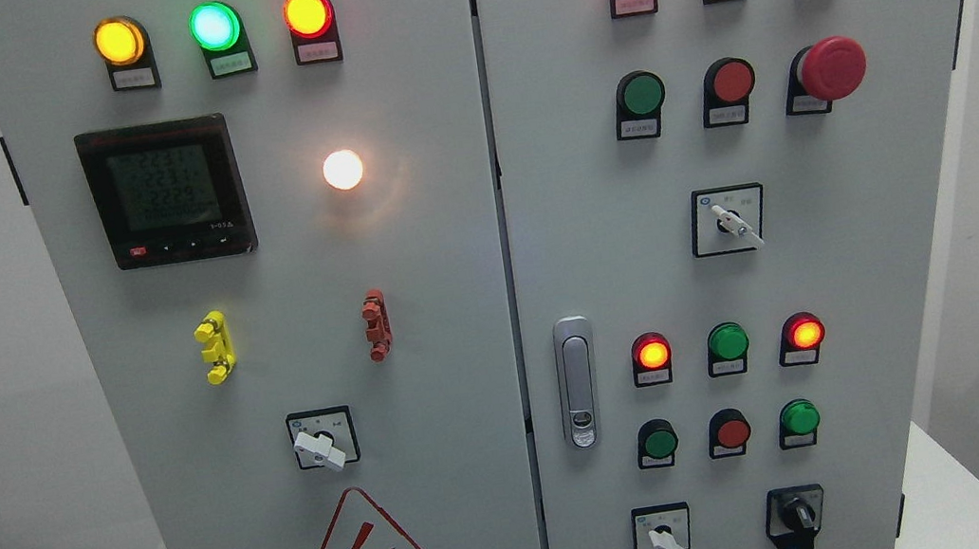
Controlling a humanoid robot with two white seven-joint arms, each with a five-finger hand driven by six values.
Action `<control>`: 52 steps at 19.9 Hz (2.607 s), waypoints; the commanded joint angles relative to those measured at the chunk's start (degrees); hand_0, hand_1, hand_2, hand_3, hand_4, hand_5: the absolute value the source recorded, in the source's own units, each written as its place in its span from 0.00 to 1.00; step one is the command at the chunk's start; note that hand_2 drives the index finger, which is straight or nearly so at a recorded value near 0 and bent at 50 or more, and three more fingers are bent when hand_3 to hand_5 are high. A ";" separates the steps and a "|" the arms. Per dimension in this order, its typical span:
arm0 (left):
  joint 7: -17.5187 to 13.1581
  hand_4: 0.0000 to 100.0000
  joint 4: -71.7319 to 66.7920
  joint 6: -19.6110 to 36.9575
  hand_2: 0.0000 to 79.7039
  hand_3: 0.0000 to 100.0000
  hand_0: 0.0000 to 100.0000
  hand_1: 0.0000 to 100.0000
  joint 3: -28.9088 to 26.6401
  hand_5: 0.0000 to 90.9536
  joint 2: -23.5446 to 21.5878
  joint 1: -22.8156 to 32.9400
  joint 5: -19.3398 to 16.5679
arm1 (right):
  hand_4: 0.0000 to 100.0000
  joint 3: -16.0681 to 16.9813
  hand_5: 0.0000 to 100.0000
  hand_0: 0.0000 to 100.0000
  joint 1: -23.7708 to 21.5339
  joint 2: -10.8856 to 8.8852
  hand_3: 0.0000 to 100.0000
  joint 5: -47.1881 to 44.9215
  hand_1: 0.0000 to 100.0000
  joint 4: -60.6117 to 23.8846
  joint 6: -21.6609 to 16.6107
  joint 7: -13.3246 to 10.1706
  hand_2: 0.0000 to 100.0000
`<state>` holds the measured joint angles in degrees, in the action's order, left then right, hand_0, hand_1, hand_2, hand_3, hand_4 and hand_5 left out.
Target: Trip black knob to open circuit
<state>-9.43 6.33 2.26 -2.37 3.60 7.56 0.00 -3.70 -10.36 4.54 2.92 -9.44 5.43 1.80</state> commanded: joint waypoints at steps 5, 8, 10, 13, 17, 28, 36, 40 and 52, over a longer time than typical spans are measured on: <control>0.02 0.00 0.00 -0.06 0.00 0.00 0.12 0.39 0.00 0.00 0.00 0.00 -1.32 | 0.00 0.19 0.00 0.00 -0.10 0.12 0.00 -0.19 0.20 0.21 -0.24 0.04 0.00; 0.11 0.00 0.00 -0.06 0.00 0.00 0.12 0.39 0.00 0.00 0.00 0.00 -1.32 | 0.00 0.10 0.00 0.00 -0.10 0.12 0.00 -0.63 0.20 -0.32 -0.41 0.04 0.00; 0.02 0.00 0.00 -0.06 0.00 0.00 0.12 0.39 0.00 0.00 0.00 0.00 -1.32 | 0.00 0.27 0.00 0.00 -0.19 0.12 0.00 -0.81 0.20 -1.10 -0.68 -0.05 0.00; 0.02 0.00 0.00 -0.06 0.00 0.00 0.12 0.39 0.00 0.00 0.00 0.00 -1.32 | 0.00 0.27 0.00 0.00 -1.15 0.12 0.00 -0.81 0.20 -5.22 -1.29 -0.75 0.00; 0.02 0.00 0.00 0.02 0.00 0.00 0.12 0.39 0.00 0.00 0.00 0.00 -1.32 | 0.00 -0.34 0.00 0.00 -4.40 0.12 0.00 -0.72 0.19 -14.89 -0.94 -1.89 0.00; 0.02 0.00 0.00 -0.06 0.00 0.00 0.12 0.39 0.00 0.00 0.00 0.00 -1.32 | 0.00 -0.78 0.00 0.00 -7.92 -0.59 0.00 -0.63 0.18 -29.67 -8.75 -3.47 0.00; 0.02 0.00 0.00 -0.06 0.00 0.00 0.12 0.39 0.00 0.00 0.00 0.00 -1.32 | 0.00 -1.92 0.00 0.00 -8.10 -1.73 0.00 -0.63 0.17 -36.96 -19.74 -6.63 0.00; 0.02 0.00 0.00 -0.06 0.00 0.00 0.12 0.39 0.00 0.00 0.00 0.00 -1.32 | 0.00 -1.84 0.00 0.00 -8.62 -2.17 0.00 -0.63 0.17 -41.70 -22.82 -8.04 0.00; 0.02 0.00 0.00 -0.06 0.00 0.00 0.12 0.39 0.00 0.00 0.00 0.00 -1.32 | 0.00 -1.57 0.00 0.00 -11.52 -3.84 0.03 -0.63 0.17 -60.15 -24.94 -8.13 0.00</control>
<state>-9.43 6.33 2.22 -2.37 3.60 7.56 0.00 -5.14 -20.33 1.21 2.28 -54.01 -18.94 -6.29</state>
